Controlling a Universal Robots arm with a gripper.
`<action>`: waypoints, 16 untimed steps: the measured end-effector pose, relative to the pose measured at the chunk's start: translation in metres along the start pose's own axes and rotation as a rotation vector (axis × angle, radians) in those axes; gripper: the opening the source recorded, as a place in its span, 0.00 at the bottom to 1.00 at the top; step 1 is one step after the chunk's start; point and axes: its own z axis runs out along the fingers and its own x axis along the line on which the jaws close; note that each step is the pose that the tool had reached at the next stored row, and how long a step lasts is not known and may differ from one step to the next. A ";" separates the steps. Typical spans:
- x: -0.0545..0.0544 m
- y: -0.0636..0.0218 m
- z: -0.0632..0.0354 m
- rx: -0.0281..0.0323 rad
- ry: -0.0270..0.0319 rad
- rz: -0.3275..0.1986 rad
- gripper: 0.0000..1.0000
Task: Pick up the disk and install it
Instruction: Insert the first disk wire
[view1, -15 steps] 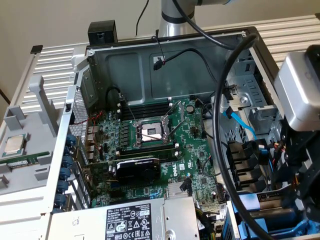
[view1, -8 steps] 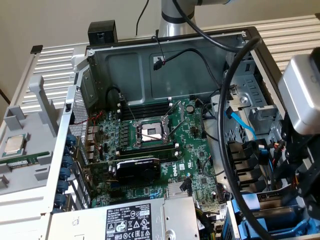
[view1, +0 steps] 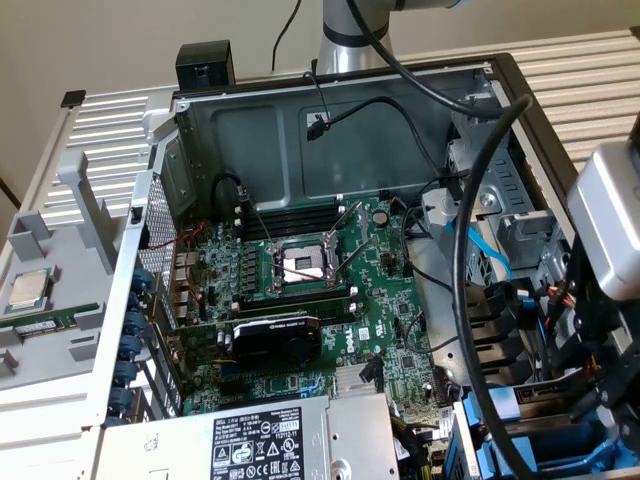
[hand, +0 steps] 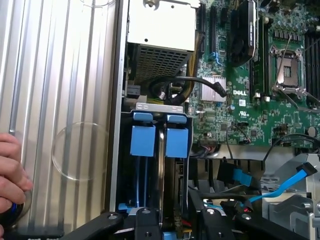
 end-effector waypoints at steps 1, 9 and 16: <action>0.000 -0.0001 0.0006 -0.0011 0.0001 -0.006 0.36; 0.001 -0.0014 0.0022 -0.0111 -0.0076 -0.060 0.36; 0.002 -0.0049 0.0048 -0.0135 -0.0131 -0.075 0.36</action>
